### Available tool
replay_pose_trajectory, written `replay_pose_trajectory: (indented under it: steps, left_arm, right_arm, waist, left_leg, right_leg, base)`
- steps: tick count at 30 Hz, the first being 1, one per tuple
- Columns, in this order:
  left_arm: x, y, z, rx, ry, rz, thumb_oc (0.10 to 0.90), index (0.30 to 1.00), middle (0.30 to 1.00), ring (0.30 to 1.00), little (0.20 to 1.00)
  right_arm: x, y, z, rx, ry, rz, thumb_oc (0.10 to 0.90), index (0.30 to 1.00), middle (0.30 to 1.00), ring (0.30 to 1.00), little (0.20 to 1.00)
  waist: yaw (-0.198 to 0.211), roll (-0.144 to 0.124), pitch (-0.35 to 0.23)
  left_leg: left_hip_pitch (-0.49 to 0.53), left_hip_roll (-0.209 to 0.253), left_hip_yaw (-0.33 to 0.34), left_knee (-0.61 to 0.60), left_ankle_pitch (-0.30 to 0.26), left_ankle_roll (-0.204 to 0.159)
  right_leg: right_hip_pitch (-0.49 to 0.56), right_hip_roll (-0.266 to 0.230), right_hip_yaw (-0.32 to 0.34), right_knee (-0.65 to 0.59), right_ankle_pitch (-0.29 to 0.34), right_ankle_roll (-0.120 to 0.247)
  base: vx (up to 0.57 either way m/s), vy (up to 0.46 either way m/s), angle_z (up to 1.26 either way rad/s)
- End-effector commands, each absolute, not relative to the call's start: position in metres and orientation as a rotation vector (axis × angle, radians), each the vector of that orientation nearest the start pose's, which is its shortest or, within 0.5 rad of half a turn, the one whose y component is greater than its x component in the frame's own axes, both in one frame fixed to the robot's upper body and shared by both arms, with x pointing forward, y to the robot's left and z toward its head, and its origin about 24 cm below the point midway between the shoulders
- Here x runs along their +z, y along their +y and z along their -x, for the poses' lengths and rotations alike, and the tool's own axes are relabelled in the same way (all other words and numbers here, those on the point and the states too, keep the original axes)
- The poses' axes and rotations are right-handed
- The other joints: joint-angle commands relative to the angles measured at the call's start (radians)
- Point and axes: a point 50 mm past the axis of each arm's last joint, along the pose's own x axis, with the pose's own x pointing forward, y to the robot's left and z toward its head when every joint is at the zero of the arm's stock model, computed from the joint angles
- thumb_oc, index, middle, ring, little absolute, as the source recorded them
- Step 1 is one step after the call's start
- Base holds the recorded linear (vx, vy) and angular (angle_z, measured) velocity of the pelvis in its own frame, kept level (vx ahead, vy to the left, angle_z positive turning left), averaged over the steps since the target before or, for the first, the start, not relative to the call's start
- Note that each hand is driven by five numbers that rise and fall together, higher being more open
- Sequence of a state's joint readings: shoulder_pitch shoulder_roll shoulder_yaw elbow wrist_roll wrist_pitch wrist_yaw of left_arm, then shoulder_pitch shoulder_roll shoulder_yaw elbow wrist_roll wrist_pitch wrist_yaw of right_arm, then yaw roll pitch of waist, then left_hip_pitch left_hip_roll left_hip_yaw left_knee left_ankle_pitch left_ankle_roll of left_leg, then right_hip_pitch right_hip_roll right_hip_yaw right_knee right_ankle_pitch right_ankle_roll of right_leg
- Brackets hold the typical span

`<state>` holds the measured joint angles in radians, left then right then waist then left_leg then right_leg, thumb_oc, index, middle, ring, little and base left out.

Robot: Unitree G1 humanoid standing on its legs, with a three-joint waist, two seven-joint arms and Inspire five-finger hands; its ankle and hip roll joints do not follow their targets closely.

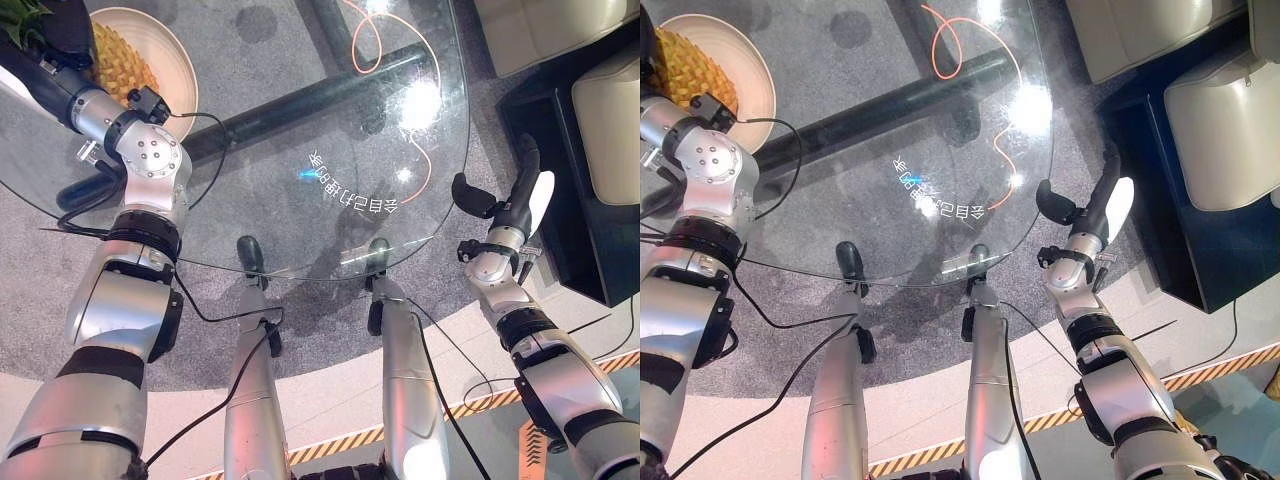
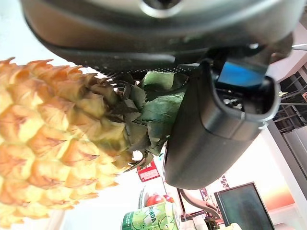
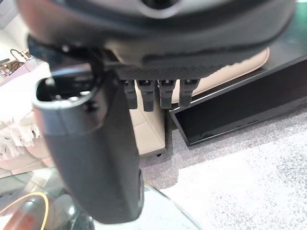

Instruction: Pick up the fruit to the plate

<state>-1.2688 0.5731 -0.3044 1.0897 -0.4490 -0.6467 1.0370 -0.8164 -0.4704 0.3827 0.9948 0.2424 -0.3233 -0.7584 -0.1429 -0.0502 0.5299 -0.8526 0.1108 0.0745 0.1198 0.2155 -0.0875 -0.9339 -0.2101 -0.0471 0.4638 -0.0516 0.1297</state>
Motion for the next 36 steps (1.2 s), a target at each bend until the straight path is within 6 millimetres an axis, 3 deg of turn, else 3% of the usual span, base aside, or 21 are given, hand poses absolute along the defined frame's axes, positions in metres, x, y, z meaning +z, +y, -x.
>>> replay_pose_trajectory:
  steps: [1,17,24,36]
  left_arm:
    - [0.369,0.273,-0.339,1.03,-1.161,0.282,0.413,0.568,0.568,0.568,0.513]
    - [0.367,0.261,-0.341,0.928,-1.186,0.317,0.421,0.575,0.575,0.575,0.521]
    - [0.36,0.254,-0.342,0.847,-1.201,0.338,0.413,0.568,0.568,0.568,0.513]
    - [0.34,0.247,-0.346,0.755,-1.183,0.284,0.468,0.615,0.615,0.615,0.568]
  right_arm:
    - [0.042,-0.295,-0.326,-0.843,0.173,0.557,0.8,0.9,0.9,0.9,0.9]
    - [0.044,-0.291,-0.329,-0.858,0.165,0.541,0.8,0.9,0.9,0.9,0.9]
    - [0.043,-0.293,-0.326,-0.871,0.163,0.535,0.8,0.9,0.9,0.9,0.9]
    - [0.044,-0.295,-0.325,-0.893,0.164,0.523,0.8,0.9,0.9,0.9,0.9]
  waist:
    - [0.006,0.03,-0.01]
    - [0.018,0.028,-0.01]
    - [0.029,0.033,-0.01]
    - [0.05,0.038,-0.01]
  left_leg:
    - [-0.013,-0.01,0.031,0.172,-0.196,-0.002]
    - [-0.005,-0.015,0.026,0.151,-0.188,-0.004]
    - [0.0,-0.02,0.024,0.151,-0.191,-0.001]
    - [-0.001,-0.026,0.019,0.155,-0.195,0.003]
  right_leg:
    - [0.019,0.089,-0.001,-0.121,0.052,-0.029]
    - [0.031,0.088,-0.011,-0.137,0.058,-0.026]
    - [0.038,0.081,-0.019,-0.141,0.061,-0.024]
    - [0.042,0.072,-0.033,-0.143,0.066,-0.02]
  base:
    - [0.0,0.0,0.0]
    - [0.0,0.0,0.0]
    - [0.0,0.0,0.0]
    - [0.0,0.0,0.0]
